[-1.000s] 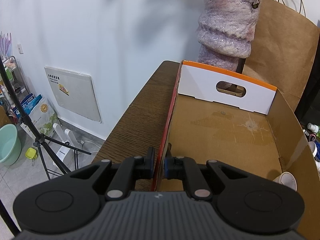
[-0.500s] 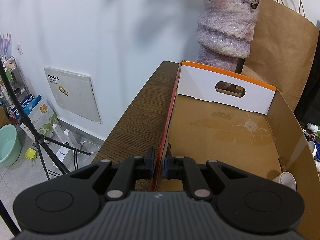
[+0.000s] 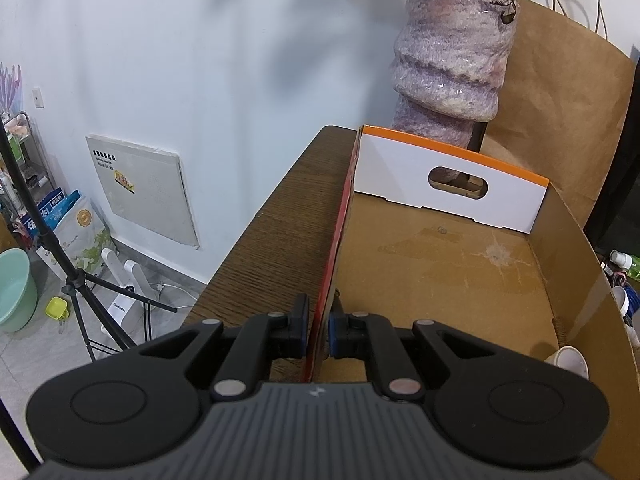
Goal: Organize rigid objects
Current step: 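Carry the swab box into the orange box and release it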
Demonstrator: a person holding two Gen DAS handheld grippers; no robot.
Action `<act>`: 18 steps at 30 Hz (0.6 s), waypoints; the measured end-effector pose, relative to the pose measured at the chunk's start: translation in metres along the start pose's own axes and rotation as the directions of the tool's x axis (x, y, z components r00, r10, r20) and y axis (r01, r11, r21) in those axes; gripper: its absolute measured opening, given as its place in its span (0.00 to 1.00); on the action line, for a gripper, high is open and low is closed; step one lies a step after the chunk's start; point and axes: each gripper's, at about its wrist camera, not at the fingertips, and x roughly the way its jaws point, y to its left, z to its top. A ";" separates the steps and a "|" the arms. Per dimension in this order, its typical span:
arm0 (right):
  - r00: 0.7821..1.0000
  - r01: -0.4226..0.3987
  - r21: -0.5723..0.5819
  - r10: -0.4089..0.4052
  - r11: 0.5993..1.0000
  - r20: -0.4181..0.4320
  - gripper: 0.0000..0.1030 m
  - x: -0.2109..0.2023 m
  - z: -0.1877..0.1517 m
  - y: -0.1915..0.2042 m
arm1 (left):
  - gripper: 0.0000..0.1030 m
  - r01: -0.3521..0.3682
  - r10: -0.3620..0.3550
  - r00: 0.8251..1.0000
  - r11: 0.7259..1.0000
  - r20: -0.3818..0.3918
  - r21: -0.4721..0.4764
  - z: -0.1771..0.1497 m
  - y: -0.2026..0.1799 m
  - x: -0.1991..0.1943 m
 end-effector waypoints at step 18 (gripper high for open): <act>1.000 -0.019 -0.004 0.019 1.000 0.000 0.40 0.037 0.041 0.042 | 0.10 0.013 -0.013 1.000 1.000 0.015 -0.001 -0.001 0.002 -0.001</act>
